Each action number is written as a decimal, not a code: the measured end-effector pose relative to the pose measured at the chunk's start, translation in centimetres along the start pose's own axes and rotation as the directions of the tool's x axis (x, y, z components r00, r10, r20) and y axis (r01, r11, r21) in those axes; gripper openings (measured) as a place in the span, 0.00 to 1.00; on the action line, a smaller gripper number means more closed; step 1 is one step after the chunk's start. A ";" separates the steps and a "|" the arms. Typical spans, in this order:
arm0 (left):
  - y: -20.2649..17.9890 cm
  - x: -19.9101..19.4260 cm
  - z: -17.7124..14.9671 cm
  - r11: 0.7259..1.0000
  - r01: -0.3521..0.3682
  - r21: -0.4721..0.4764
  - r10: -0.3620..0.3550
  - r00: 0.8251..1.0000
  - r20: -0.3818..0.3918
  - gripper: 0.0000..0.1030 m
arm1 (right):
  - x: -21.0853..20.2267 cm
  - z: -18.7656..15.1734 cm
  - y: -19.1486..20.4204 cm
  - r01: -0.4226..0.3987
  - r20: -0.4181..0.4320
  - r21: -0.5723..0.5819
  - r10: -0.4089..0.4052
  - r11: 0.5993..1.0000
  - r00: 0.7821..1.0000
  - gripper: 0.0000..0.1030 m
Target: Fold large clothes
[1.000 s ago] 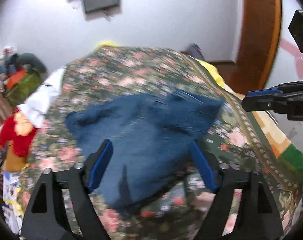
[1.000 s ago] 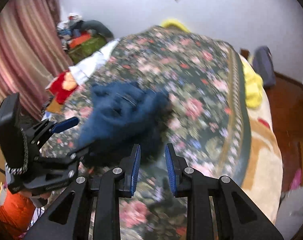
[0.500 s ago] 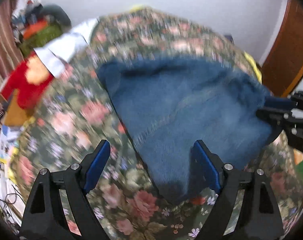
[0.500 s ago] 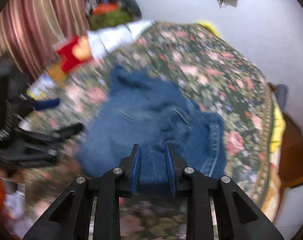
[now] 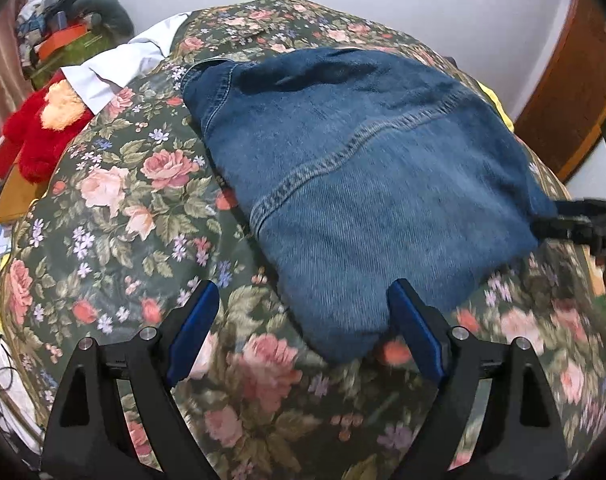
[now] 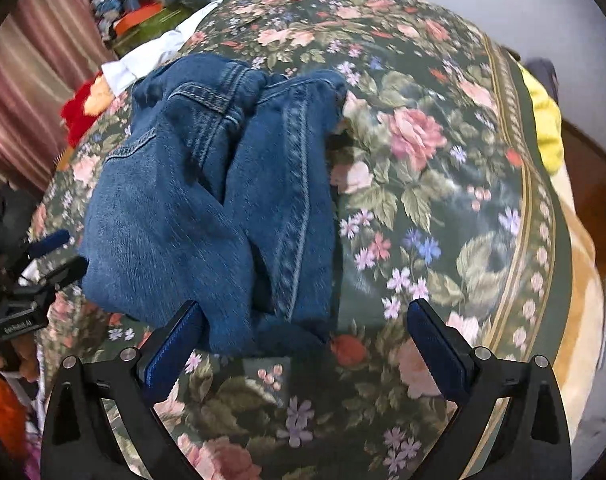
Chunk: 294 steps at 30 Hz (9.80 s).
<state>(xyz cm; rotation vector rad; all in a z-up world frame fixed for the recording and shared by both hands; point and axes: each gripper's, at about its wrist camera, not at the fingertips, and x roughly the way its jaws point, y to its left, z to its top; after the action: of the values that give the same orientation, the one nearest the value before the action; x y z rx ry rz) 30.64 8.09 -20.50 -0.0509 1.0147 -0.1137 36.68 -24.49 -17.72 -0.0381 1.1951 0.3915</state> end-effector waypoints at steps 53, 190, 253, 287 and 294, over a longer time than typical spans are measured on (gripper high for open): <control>7.1 11.4 8.2 0.860 0.336 -0.384 -0.382 0.923 -0.049 0.96 | 9.8 12.8 1.6 -0.423 -0.255 0.163 0.452 0.892 0.855 1.00; 3.9 -30.5 -3.1 0.980 -0.158 -0.121 0.199 0.759 0.620 0.73 | -21.3 -1.3 23.2 -0.131 0.562 -0.310 0.292 0.942 0.774 0.62; 0.8 -33.6 -8.5 0.973 -0.163 -0.166 0.233 0.667 0.708 0.99 | -27.4 -10.3 25.8 0.008 0.753 -0.200 0.148 0.980 0.641 1.00; -0.4 -33.6 -8.5 0.987 -0.130 -0.098 0.161 0.686 0.709 0.99 | -27.5 -10.7 26.2 0.000 0.763 -0.188 0.146 0.982 0.630 1.00; -0.7 -33.6 -8.5 0.987 -0.132 -0.095 0.160 0.686 0.709 0.99 | -27.5 -10.6 26.2 -0.013 0.761 -0.175 0.144 0.985 0.632 1.00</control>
<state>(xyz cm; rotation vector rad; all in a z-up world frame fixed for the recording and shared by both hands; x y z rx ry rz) 5.83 11.50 3.50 -0.0409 0.2212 0.0756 10.43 -10.09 8.01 0.0497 0.2943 0.5080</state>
